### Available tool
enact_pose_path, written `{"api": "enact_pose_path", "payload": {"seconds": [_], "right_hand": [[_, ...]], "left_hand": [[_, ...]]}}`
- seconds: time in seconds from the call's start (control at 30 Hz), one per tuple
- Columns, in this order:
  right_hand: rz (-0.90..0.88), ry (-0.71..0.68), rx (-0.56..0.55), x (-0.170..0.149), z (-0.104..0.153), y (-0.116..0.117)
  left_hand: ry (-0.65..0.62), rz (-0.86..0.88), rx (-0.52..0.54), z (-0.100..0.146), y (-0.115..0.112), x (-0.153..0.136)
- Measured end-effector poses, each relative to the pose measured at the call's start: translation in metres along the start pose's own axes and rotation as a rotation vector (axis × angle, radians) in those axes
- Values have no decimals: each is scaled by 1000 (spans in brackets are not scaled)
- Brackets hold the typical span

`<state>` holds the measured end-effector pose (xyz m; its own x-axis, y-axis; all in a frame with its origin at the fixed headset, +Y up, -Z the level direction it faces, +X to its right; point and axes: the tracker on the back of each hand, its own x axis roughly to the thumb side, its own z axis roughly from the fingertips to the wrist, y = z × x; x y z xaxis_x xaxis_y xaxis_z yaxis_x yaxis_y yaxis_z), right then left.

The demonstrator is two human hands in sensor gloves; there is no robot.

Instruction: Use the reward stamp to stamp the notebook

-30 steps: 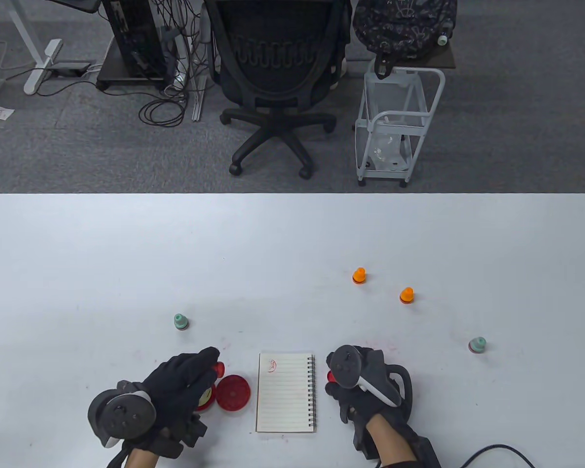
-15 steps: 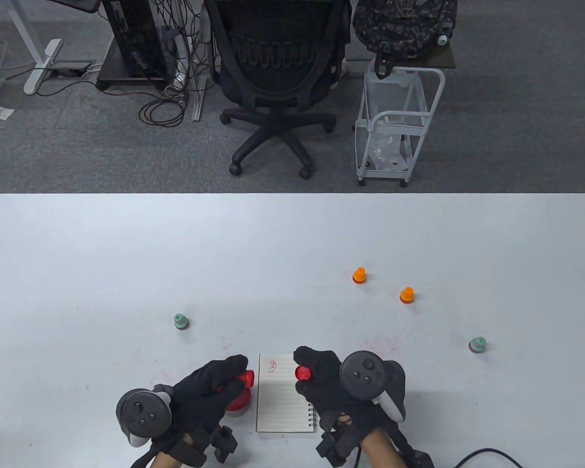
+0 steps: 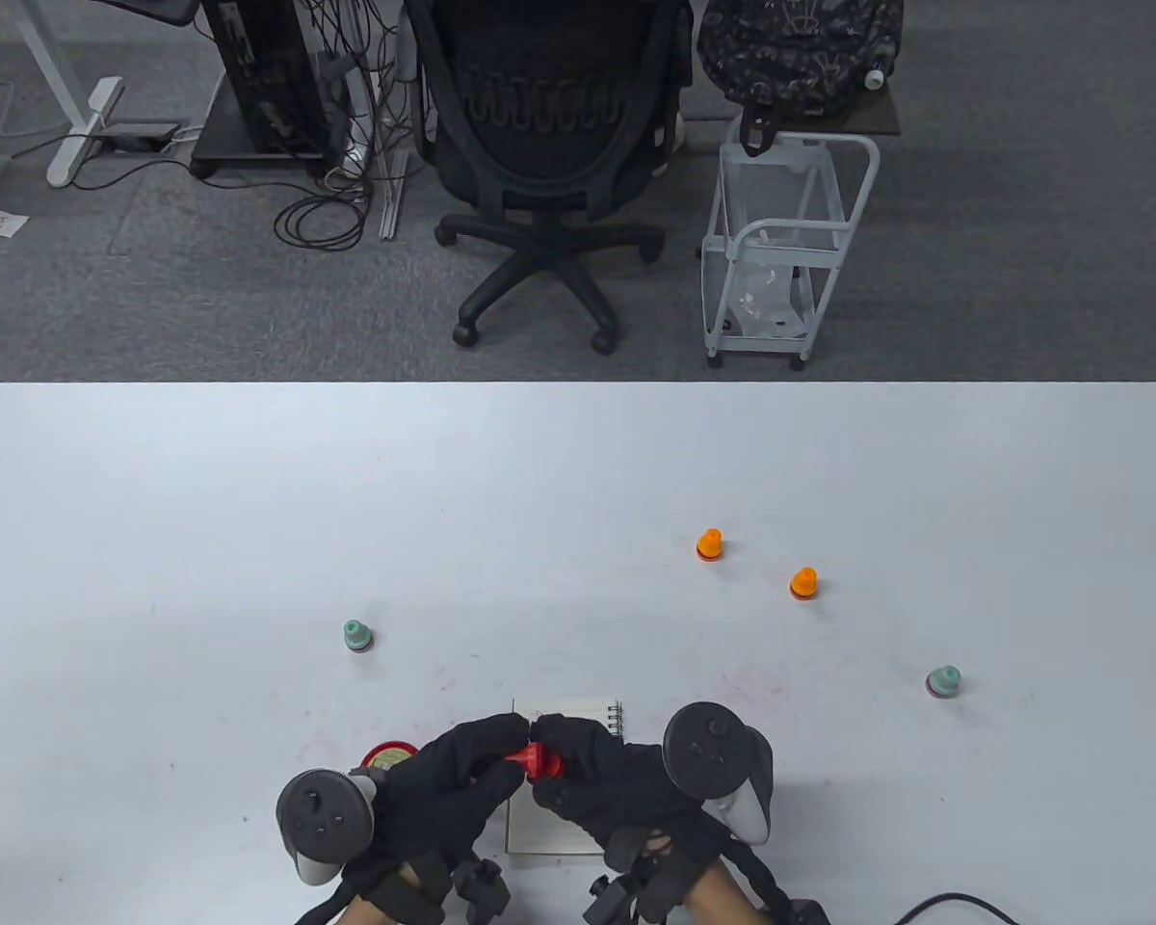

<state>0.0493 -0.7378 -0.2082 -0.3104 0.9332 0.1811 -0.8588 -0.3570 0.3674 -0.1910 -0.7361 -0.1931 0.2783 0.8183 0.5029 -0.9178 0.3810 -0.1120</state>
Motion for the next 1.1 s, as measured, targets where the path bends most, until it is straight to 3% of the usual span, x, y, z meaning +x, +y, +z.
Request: {"api": "enact_pose_path", "payload": {"seconds": [0.73,1.1], "right_hand": [[77,-24,-49,0,3,9],[94,-26,-39,3,3,6]], "left_hand": [[-23,-88,-73,-1,0,-1],[-30,-133,-49,-3,6,0]]}}
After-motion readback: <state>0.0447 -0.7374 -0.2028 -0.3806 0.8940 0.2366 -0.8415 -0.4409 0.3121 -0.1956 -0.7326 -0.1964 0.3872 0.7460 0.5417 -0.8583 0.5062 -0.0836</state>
